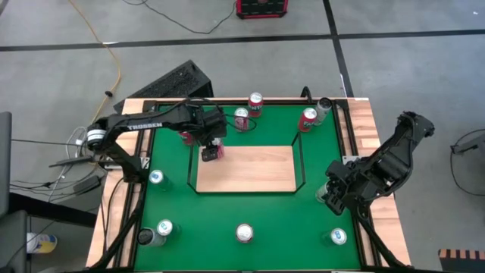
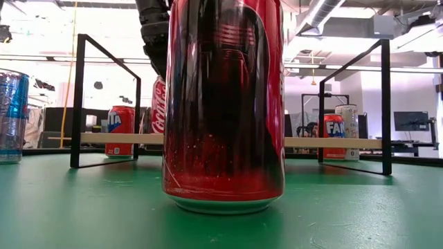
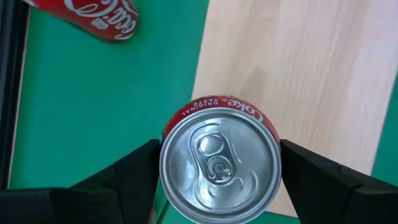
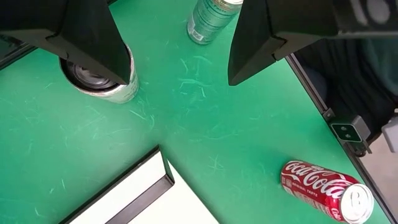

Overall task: Place canned beverage on shelf
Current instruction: Put the top left red and white soda can on the shelf

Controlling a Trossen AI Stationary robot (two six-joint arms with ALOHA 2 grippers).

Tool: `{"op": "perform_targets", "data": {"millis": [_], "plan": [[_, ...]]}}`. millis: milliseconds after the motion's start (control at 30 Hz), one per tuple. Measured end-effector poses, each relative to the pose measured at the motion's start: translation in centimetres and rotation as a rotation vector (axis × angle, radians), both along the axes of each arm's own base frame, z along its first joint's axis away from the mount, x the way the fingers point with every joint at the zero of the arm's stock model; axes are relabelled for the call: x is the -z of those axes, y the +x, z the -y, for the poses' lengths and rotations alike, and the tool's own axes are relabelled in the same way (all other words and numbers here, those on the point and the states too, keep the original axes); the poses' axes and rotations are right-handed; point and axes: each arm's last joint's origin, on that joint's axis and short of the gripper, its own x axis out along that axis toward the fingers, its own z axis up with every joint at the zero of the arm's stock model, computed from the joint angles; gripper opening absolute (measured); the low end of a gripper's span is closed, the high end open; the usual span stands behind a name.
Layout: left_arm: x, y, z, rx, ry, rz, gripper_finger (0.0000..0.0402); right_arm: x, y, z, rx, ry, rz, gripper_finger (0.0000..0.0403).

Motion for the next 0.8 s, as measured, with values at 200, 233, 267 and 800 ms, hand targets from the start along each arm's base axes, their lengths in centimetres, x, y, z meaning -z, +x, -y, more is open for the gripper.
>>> {"op": "perform_targets", "data": {"millis": [200, 233, 267, 800], "plan": [[-1.4, 0.1, -0.1, 0.003, 0.009, 0.003, 0.0275, 0.0, 0.0, 0.0, 0.000, -0.002, 0.000, 0.0297], [-1.5, -0.2, 0.0, 0.003, 0.004, -0.012, 0.0275, 0.0, 0.0, 0.0, 0.000, -0.002, 0.001, 0.0297], [-1.7, -0.3, 0.0, 0.002, 0.003, -0.016, 0.0275, 0.0, 0.0, 0.0, 0.000, -0.002, 0.001, 0.0297], [-1.9, 0.1, 0.0, -0.005, 0.027, 0.034, 0.0275, 0.0, 0.0, 0.0, 0.002, -0.009, 0.008, 0.0297]]}}
